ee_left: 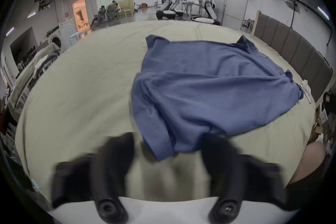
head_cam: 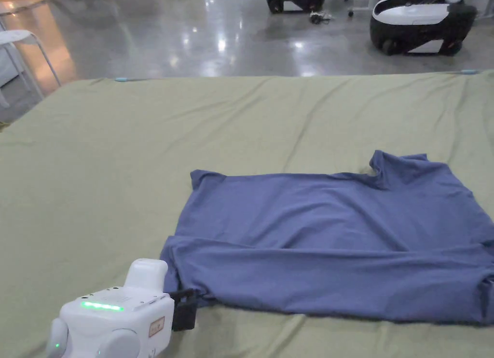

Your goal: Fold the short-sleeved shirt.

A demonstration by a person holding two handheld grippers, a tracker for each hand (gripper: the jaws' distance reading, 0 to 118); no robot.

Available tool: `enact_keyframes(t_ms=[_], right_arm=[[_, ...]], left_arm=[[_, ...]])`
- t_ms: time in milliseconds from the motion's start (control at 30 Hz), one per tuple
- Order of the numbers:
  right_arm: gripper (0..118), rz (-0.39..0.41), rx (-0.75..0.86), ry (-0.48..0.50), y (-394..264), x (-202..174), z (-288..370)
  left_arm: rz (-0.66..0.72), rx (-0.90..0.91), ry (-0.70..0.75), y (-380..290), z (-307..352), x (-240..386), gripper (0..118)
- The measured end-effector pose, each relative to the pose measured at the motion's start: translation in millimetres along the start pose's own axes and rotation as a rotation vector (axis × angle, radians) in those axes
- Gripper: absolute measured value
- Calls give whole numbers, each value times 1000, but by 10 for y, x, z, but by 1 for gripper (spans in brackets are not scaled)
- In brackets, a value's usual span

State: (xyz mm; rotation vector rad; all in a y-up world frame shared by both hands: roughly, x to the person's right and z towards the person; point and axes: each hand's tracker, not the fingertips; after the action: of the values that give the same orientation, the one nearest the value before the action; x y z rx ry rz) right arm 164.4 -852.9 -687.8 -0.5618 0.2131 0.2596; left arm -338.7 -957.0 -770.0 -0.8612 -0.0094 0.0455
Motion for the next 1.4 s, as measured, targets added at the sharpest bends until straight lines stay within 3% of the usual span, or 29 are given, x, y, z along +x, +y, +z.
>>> enact_keyframes(t_ms=[33,67,333,367,400,433,467,500,667,700,767,800,1033,1400], right_arm=[[0,13,-9,-8,-4,2,0],[0,28,-18,-18,-18,7,-2],[1,-28,-64,-13,-246,264,-305],[6,-33,-74,-10,-259,315,-414],[24,-39,-98,-3,-238,334,-500],[57,-57,-136,11,-241,389,-620],[76,-77,-169,9,-233,453,-768],[83,-89,-178,5,-235,513,-915],[80,-180,-208,-30,-334,786,-1650],[74,-192,-225,-10,-379,831,-1783],[26,-260,-228,35,-423,885,-1878],[17,-286,-223,41,-374,838,-1808],[13,-267,-136,80,-297,827,-1161],[13,-101,-211,120,-711,563,-171]], left_arm=[[12,-3,-9,-2,-41,-7,15],[22,26,-3,-8,-5,54,10],[3,41,-56,31,214,50,7],[4,45,-58,40,246,40,7],[-5,50,-61,44,270,47,7],[-25,53,-57,49,285,65,7],[-42,53,-53,51,334,121,7],[-51,55,-52,53,349,146,7],[-50,38,-36,78,268,130,7],[-49,35,-32,88,263,141,7],[-47,28,-33,105,255,124,7],[-46,20,-37,119,256,119,7],[-47,50,-57,92,517,-25,7],[-106,-31,-114,-473,1156,-137,7]])
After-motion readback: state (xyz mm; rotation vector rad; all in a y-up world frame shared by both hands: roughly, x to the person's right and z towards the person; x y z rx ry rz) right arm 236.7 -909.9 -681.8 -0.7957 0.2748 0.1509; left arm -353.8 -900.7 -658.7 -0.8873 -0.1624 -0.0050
